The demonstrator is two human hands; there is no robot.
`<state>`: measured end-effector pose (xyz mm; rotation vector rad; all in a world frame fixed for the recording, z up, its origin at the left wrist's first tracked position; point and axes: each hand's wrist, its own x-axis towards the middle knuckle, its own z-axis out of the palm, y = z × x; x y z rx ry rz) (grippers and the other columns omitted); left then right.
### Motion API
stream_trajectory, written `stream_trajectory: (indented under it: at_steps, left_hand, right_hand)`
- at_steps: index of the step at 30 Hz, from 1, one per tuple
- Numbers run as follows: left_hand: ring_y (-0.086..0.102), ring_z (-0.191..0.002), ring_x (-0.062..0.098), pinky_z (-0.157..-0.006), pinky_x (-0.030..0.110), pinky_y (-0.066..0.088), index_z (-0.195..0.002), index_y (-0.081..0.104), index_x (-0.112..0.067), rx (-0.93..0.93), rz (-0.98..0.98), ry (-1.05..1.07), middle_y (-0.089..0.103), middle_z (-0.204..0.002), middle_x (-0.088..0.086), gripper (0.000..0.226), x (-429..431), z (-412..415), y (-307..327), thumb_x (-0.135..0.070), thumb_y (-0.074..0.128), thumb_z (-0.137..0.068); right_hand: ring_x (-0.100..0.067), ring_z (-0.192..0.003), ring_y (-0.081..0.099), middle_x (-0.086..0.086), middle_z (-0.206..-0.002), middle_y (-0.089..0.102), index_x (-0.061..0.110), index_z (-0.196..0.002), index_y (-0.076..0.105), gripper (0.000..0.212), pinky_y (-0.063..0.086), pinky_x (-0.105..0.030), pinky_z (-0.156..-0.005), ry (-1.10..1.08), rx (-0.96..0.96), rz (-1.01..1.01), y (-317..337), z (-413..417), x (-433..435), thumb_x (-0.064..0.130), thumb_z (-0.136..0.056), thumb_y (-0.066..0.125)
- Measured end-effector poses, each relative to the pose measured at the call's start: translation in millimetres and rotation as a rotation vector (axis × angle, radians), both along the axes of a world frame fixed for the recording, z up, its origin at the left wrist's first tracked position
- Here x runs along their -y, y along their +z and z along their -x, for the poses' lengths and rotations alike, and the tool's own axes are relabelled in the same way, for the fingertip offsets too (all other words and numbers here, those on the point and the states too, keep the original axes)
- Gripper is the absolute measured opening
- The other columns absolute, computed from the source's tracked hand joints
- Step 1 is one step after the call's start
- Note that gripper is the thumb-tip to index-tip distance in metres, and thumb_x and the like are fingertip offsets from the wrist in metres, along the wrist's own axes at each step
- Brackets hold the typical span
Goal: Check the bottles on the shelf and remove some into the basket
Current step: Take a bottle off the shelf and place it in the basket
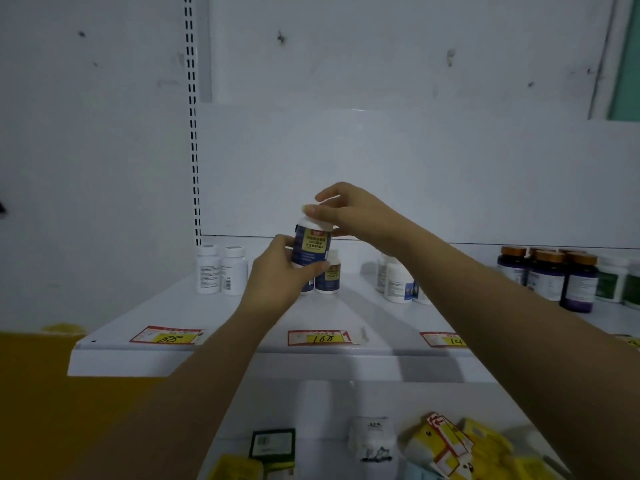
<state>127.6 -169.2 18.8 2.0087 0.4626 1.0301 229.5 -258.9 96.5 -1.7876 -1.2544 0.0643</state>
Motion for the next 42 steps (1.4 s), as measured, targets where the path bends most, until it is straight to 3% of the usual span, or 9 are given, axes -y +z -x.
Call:
stream_trajectory:
  at_steps: [2,7,12,16,21,24,26,35,42]
  left_hand:
    - [0.052,-0.088,0.008,-0.071,0.014,0.040,-0.122,0.045,-0.018,0.009,-0.029,0.033,0.058,-0.118,-0.002,0.051,5,-1,2,-0.033,0.070,-0.080]
    - [0.055,-0.103,0.013,-0.087,0.025,0.041,-0.132,0.045,-0.016,-0.090,-0.022,-0.131,0.057,-0.127,-0.001,0.055,9,-1,3,-0.032,0.066,-0.084]
    - [0.056,-0.081,0.005,-0.065,0.005,0.041,-0.125,0.052,-0.015,-0.032,-0.018,-0.090,0.057,-0.106,-0.006,0.046,9,-1,5,-0.023,0.069,-0.083]
    - [0.053,-0.095,0.011,-0.085,0.025,0.043,-0.126,0.049,-0.015,-0.048,-0.039,-0.045,0.059,-0.120,0.001,0.053,13,-4,3,-0.025,0.072,-0.079]
    - [0.055,-0.100,0.014,-0.090,0.029,0.043,-0.129,0.047,-0.018,-0.087,-0.006,-0.119,0.057,-0.118,-0.003,0.057,14,-3,4,-0.030,0.071,-0.080]
    - [0.055,-0.097,0.014,-0.082,0.025,0.045,-0.127,0.048,-0.016,-0.048,-0.020,-0.052,0.058,-0.121,0.001,0.054,10,-4,6,-0.031,0.070,-0.081]
    - [0.053,-0.094,0.011,-0.073,0.019,0.042,-0.127,0.048,-0.016,-0.045,-0.057,0.023,0.058,-0.122,0.002,0.053,5,0,8,-0.033,0.069,-0.081]
    - [0.055,-0.106,0.026,-0.084,0.037,0.045,-0.133,0.042,-0.016,-0.617,-0.524,0.437,0.055,-0.124,0.009,0.067,-45,81,17,-0.064,0.044,-0.086]
    - [0.051,-0.114,0.027,-0.092,0.039,0.045,-0.136,0.040,-0.012,-0.912,-0.372,0.667,0.051,-0.132,0.011,0.073,-78,202,13,-0.066,0.037,-0.088]
  right_hand:
    - [-0.017,-0.093,0.065,-0.003,-0.111,0.062,0.013,-0.117,0.055,0.048,0.056,-0.032,-0.083,-0.079,0.038,-0.015,-2,0,-1,0.044,-0.083,0.068]
    - [-0.019,-0.105,0.063,-0.007,-0.119,0.063,0.011,-0.124,0.057,0.040,0.052,-0.034,-0.095,0.048,-0.059,-0.062,3,-4,6,0.027,-0.089,0.065]
    - [-0.017,-0.109,0.060,-0.002,-0.118,0.063,0.014,-0.123,0.058,0.041,0.049,-0.038,-0.099,0.049,-0.066,-0.072,5,-3,8,0.036,-0.089,0.063]
    - [-0.020,-0.100,0.064,-0.003,-0.108,0.066,0.017,-0.108,0.063,0.035,0.053,-0.041,-0.093,-0.057,-0.020,-0.100,7,-3,10,0.040,-0.082,0.070]
    - [-0.017,-0.104,0.064,-0.002,-0.117,0.063,0.022,-0.120,0.057,0.034,0.051,-0.040,-0.097,0.045,-0.064,-0.113,1,-5,14,0.027,-0.088,0.065]
    - [-0.014,-0.102,0.061,-0.003,-0.125,0.057,0.021,-0.131,0.050,0.041,0.053,-0.028,-0.086,0.101,-0.090,-0.075,3,1,12,0.026,-0.092,0.061]
    - [-0.018,-0.102,0.062,-0.005,-0.123,0.058,0.020,-0.132,0.049,0.043,0.055,-0.031,-0.086,0.101,-0.084,-0.008,6,6,6,0.027,-0.091,0.061]
    - [-0.018,-0.104,0.048,-0.006,-0.133,0.051,0.018,-0.134,0.047,0.051,0.038,-0.022,-0.081,0.059,0.405,0.115,1,73,-60,0.029,-0.087,0.065]
    - [-0.021,-0.111,0.052,-0.008,-0.128,0.053,0.016,-0.129,0.050,0.054,0.042,-0.025,-0.081,0.279,0.462,0.104,-15,175,-135,0.034,-0.082,0.070]
